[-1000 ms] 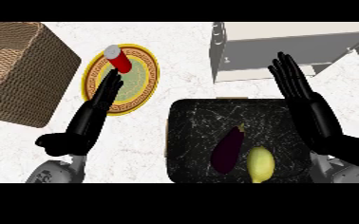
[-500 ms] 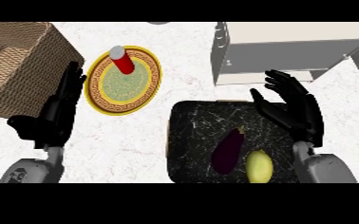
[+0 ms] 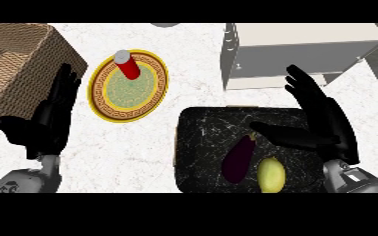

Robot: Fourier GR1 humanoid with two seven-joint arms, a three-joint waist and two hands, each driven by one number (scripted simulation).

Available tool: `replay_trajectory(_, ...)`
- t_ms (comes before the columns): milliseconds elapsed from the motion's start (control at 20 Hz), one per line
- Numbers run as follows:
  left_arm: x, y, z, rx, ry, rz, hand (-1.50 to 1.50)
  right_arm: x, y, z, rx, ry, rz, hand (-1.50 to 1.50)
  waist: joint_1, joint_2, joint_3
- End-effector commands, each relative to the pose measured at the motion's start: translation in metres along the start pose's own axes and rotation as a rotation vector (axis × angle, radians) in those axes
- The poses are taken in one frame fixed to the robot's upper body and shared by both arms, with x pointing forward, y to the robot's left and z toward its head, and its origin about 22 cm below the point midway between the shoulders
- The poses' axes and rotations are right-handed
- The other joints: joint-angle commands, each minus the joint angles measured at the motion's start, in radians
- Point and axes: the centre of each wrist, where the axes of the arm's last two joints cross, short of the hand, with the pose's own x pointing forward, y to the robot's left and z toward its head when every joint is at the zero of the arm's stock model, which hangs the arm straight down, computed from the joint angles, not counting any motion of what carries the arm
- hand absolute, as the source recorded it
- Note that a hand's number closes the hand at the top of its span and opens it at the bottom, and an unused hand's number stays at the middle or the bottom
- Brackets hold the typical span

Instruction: Pick the eggplant from the tray and place it in the tiered shelf

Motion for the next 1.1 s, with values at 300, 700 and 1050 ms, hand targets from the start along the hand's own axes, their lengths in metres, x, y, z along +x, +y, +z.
replay_trajectory(300,0.003,-0.002,-0.001,-0.026,0.0,0.005,0.0,0.069,0.006,0.0,0.196,0.216,0.664,-1.5,0.029,0.004,-0.006)
replay_trajectory(700,0.001,0.002,-0.004,-0.014,0.0,-0.011,0.0,0.097,0.064,-0.012,0.223,0.412,0.922,-1.5,0.03,0.006,-0.003)
replay_trajectory(1050,0.004,0.003,0.003,-0.022,0.001,0.002,0.0,0.074,0.092,-0.03,0.217,0.503,1.078,-1.5,0.023,0.003,-0.001)
